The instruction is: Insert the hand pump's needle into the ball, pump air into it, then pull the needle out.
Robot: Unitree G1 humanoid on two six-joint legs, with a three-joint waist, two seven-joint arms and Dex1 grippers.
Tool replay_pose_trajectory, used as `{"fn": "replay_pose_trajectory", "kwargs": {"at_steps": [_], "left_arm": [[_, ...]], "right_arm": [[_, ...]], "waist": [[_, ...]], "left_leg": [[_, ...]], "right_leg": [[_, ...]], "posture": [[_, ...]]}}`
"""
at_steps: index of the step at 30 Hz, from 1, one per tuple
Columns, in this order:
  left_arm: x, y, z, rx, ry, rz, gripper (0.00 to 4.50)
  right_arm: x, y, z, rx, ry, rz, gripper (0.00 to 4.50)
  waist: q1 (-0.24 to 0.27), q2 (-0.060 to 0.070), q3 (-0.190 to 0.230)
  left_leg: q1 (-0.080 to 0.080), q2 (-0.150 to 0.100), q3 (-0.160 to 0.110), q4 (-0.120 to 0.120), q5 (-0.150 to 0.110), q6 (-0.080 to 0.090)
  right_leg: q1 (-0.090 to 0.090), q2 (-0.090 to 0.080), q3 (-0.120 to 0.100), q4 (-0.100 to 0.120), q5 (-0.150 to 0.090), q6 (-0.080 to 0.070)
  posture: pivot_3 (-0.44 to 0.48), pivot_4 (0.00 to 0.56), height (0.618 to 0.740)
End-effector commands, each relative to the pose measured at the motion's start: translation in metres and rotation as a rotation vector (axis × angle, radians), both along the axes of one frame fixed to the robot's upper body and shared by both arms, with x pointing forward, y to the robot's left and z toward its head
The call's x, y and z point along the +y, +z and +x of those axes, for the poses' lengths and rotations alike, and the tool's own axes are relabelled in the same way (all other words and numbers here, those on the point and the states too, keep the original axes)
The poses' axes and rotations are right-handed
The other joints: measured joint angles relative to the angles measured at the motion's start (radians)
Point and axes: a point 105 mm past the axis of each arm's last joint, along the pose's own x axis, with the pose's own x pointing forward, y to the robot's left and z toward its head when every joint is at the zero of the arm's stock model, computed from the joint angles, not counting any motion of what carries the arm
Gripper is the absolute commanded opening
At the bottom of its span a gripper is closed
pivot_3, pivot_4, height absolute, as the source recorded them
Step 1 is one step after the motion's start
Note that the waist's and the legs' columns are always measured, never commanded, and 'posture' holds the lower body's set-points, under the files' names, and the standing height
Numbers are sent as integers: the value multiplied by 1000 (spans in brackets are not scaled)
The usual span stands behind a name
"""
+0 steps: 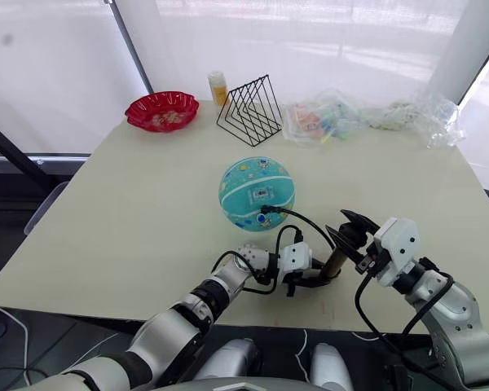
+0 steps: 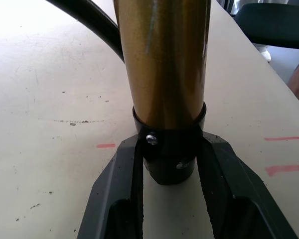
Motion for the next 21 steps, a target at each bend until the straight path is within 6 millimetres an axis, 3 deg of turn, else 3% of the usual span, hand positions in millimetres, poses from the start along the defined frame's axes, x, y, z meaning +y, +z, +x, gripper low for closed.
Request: {"fn": "replay_pose_trajectory", "kwargs": {"at_steps": [1, 8, 14, 19, 21], "left_arm": [[26, -44, -19, 111, -5, 178, 1035], [26, -42, -16, 106, -1, 178, 1035], [27, -42, -15, 105, 6, 178, 1035], [27, -42, -15, 107, 7, 177, 1035], [26, -42, -16, 107, 9, 174, 1035]], "right_arm": [[-8, 55, 1, -149, 7, 0, 1576], [-15, 127, -6, -337, 10, -66, 1576], [-14, 169, -14, -439, 8, -8, 1576], [-12, 151, -11, -369, 3, -9, 1576], [-17, 106, -4, -228, -11, -34, 1576]], "waist": [[0, 4, 3], [1, 6, 12], [1, 5, 13], [2, 4, 14], [3, 0, 11]], "left_leg": [[-2, 0, 0, 0, 0, 0], [-15, -2, 0, 2, 1, 0], [-24, -2, 0, 2, 2, -1], [-24, -2, 0, 2, 1, -1], [-24, -2, 0, 2, 1, -1]], "right_leg": [[-2, 0, 0, 0, 0, 0], [-14, -1, 0, 1, 4, -3], [-22, -1, 0, 1, 5, -6], [-23, -2, -1, 1, 5, -6], [-23, -2, -1, 1, 6, -6]], "posture": [[0, 150, 740], [0, 150, 740], [0, 150, 740], [0, 150, 740], [0, 150, 740]]}}
